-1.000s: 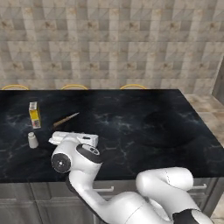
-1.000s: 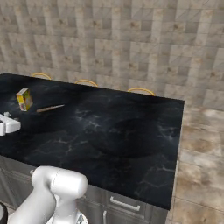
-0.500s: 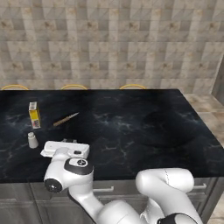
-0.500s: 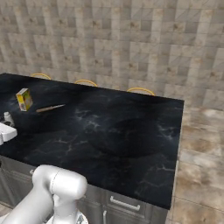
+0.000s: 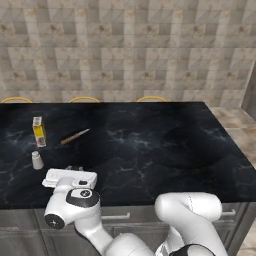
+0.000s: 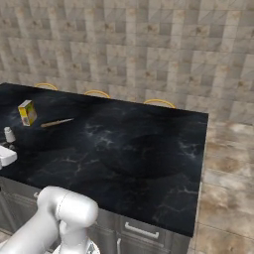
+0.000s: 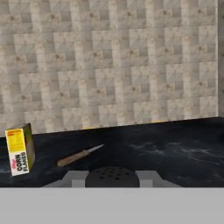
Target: Move the shaker and shaker from the cabinet to the dining counter.
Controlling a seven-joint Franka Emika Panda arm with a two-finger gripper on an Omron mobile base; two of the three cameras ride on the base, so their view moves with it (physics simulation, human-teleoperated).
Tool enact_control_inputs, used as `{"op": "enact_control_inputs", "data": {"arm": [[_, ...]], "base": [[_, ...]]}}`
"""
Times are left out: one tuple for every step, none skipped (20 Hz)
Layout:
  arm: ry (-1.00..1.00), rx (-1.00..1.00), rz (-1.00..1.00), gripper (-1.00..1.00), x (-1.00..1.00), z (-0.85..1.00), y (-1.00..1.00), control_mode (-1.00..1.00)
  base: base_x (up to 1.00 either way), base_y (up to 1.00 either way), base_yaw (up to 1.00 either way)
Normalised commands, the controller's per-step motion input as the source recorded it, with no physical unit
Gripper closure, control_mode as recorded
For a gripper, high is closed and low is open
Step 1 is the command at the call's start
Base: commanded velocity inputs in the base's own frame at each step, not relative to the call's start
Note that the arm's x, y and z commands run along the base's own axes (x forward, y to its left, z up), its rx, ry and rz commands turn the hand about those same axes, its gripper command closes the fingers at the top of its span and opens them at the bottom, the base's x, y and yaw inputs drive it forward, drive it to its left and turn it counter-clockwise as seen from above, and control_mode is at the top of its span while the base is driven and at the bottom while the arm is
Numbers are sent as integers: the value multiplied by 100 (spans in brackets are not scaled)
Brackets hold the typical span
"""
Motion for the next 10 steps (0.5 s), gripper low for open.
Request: {"op": "enact_control_inputs", "data": {"arm": [[0, 0, 0, 100, 0, -37, 10, -100], [0, 0, 0, 100, 0, -40, 9, -100], [0, 0, 0, 100, 0, -44, 9, -100], [0, 0, 0, 100, 4, -46, 9, -100], [0, 0, 0, 100, 7, -45, 8, -100], [0, 0, 0, 100, 11, -43, 6, -100], [0, 0, 0, 100, 11, -39, 6, -100], [0, 0, 0, 100, 14, -34, 8, -100], [-1, 0, 0, 100, 18, -26, 11, -100], [-4, 0, 0, 100, 18, -16, 11, -100]], "base": [[0, 0, 0], [0, 0, 0], [0, 0, 0], [0, 0, 0], [0, 0, 0], [0, 0, 0], [0, 0, 0], [0, 0, 0], [0, 0, 0], [0, 0, 0]]}}
